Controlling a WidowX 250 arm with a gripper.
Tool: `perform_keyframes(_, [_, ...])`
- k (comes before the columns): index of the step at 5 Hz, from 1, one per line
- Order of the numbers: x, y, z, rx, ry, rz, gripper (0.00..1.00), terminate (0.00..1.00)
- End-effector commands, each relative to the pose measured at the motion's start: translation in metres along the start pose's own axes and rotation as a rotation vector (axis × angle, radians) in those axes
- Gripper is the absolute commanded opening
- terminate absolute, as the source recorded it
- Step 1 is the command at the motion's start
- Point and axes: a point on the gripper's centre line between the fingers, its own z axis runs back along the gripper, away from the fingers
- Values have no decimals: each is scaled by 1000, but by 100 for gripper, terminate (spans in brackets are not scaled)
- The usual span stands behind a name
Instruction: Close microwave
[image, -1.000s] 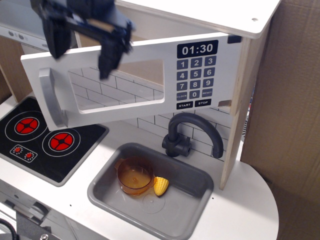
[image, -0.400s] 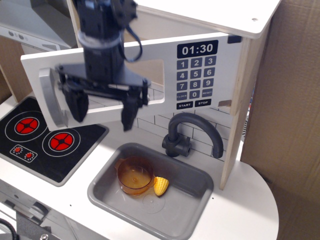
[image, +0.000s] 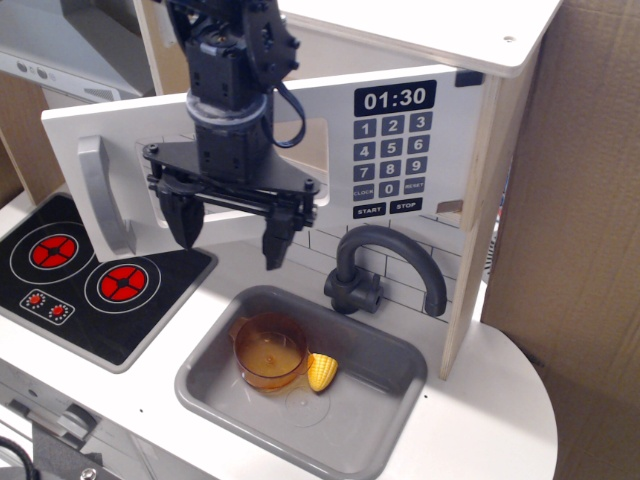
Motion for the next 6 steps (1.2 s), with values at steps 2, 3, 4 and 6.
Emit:
perform_keyframes(2, [60,17,6,19,-214,-36,100,0])
perform_keyframes(3, [75,24,6,32,-249,-63,100,0])
perform_keyframes(4, [86,27,4,39,-280,-78,100,0])
perform_keyframes(6, [103,32,6,29,-334,-90,100,0])
